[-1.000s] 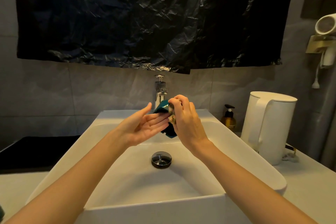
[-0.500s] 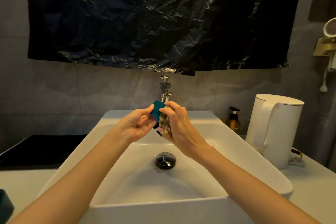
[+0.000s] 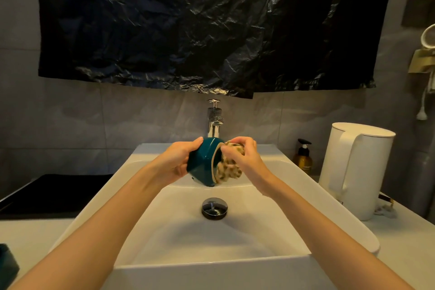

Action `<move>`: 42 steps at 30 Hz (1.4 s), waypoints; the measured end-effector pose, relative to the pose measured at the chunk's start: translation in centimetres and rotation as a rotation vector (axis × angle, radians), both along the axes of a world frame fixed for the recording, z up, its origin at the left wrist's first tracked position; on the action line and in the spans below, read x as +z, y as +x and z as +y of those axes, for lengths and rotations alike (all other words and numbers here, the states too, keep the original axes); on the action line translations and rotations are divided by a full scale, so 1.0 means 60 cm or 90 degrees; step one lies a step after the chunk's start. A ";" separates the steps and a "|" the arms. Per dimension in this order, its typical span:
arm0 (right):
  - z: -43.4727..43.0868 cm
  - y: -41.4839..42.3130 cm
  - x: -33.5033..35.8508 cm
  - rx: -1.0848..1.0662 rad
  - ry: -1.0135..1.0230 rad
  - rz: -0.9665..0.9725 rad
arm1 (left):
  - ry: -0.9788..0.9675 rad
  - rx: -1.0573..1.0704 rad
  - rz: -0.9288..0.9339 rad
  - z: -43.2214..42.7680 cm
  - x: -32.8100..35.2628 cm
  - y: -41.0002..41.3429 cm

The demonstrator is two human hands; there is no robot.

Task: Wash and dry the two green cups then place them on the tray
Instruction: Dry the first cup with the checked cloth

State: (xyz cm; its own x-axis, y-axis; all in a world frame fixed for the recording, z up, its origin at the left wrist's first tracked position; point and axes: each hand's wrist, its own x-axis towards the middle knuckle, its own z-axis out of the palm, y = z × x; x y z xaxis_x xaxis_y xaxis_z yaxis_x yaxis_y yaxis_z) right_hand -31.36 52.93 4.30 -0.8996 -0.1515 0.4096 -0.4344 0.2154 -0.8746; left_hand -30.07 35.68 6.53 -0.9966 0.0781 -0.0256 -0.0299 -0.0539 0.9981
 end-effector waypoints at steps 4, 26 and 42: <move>0.005 0.005 0.002 -0.027 -0.029 0.158 | -0.035 0.012 0.005 -0.002 -0.006 -0.006; -0.010 0.019 -0.027 0.013 0.247 0.486 | -0.045 0.039 0.028 -0.002 -0.009 -0.008; 0.001 -0.016 -0.014 -0.084 0.123 0.362 | -0.063 -0.071 0.077 -0.012 -0.003 0.002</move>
State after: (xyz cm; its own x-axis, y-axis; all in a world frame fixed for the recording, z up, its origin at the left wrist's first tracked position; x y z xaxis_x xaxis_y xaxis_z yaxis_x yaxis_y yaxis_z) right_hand -32.31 52.99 3.48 -0.5651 -0.1724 0.8068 -0.7798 0.4310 -0.4541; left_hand -29.95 34.98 6.33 -0.9784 0.1906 0.0802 0.0898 0.0421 0.9951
